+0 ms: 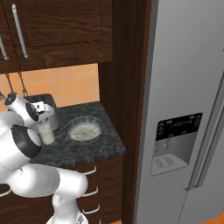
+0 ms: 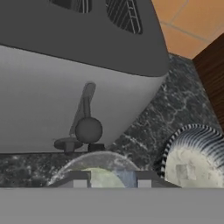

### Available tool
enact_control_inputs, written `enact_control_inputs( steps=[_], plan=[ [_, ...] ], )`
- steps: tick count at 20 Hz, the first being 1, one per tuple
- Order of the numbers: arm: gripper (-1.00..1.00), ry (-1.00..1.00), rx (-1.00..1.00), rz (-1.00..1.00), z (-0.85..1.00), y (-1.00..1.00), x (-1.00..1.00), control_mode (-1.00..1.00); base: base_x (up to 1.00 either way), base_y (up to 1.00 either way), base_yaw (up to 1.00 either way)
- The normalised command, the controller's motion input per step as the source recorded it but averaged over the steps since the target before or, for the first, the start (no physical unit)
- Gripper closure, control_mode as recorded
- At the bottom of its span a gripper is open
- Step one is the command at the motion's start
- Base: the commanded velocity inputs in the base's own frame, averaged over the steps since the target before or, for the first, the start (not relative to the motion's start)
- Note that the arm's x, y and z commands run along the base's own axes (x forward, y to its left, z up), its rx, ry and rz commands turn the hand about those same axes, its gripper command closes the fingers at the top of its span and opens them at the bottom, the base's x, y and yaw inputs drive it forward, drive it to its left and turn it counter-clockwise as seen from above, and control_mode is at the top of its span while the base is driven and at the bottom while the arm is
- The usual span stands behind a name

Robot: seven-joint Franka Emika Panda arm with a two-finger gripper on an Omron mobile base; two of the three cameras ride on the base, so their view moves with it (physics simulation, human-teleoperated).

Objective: Grab a lemon wedge from the fridge and one ice cube from the ice bowl, and put them in the glass of lemonade.

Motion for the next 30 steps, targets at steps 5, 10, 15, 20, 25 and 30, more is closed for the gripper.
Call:
enact_control_inputs(
  steps=[5,10,15,20,25,30],
  plan=[
    [-1.00,-0.02,0.00,0.00,0.22,-0.05,-0.20,-1.00,0.00,0.00,0.00],
    [-1.00,0.00,0.00,0.00,0.01,-0.14,-0.02,-1.00,0.00,0.00,0.00],
    [-1.00,-0.07,0.02,0.00,0.45,-0.05,-0.68,-1.00,0.00,0.00,0.00],
    [-1.00,-0.16,0.52,-0.03,0.77,-0.83,-0.99,-1.00,0.00,0.00,0.00],
    [-1.00,-0.05,0.55,0.00,0.32,-1.00,-1.00,-1.00,0.00,0.00,0.00],
    [-1.00,0.01,0.01,0.09,0.35,-0.76,-0.74,-1.00,0.00,0.00,0.00]
  ],
)
